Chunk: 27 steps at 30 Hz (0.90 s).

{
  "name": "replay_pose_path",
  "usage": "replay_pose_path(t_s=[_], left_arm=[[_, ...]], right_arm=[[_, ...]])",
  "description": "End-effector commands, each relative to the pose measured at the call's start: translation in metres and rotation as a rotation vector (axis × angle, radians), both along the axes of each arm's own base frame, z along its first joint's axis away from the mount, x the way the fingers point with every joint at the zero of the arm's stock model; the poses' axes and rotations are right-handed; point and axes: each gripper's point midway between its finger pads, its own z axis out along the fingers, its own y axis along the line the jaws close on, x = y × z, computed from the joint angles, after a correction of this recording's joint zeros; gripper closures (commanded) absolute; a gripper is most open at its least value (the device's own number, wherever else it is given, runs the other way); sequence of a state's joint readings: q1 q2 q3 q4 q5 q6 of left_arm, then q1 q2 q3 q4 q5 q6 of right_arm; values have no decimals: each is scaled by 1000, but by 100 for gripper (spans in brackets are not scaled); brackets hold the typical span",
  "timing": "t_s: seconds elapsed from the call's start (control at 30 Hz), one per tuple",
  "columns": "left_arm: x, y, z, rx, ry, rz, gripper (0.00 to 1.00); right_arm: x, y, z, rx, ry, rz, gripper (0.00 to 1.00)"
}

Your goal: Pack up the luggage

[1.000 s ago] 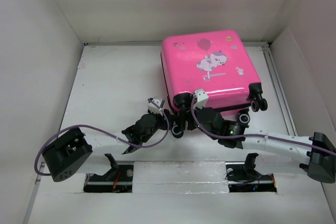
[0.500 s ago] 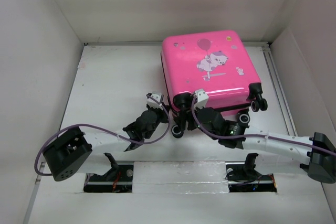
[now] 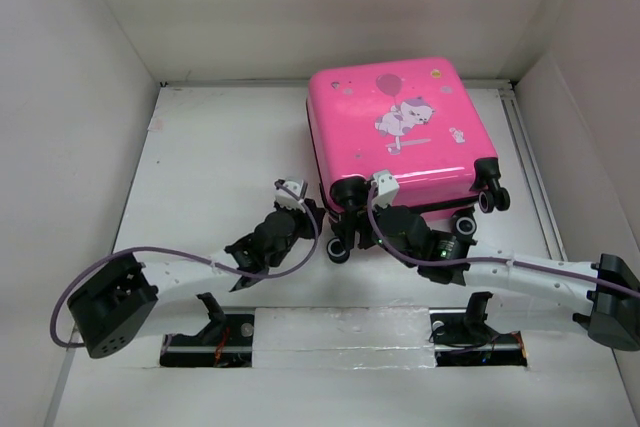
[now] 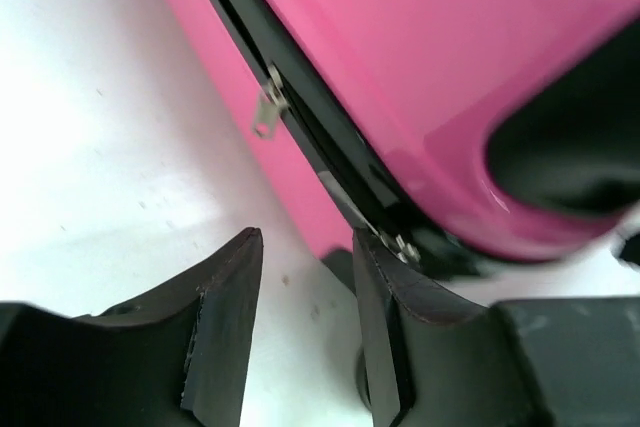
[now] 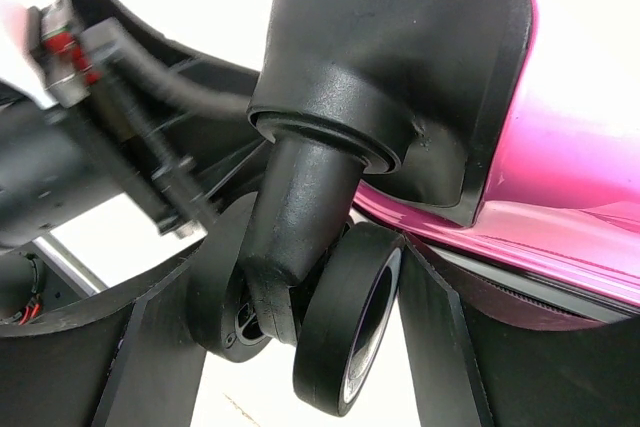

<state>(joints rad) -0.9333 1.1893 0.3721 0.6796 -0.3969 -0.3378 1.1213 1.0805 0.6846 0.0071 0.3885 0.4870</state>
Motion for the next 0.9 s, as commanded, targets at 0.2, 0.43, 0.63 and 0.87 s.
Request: replay_pose_path(t_s=[0.2,0.43,0.63,0.87], left_arm=[[-28,3,11,-58,-8,-104,62],[-31,-17,29,-58,-67,-220,63],[-21,-26,31,-30,-88,-217,63],[-8,-30,35,-27,-109,-176,66]], right_arm=[[-4,13,35,105,-50,38,100],[-1,13,39,113,-54,29,100],[-2,14,39,115,-51,38,100],[-4,17,38,117,-46,55,100]])
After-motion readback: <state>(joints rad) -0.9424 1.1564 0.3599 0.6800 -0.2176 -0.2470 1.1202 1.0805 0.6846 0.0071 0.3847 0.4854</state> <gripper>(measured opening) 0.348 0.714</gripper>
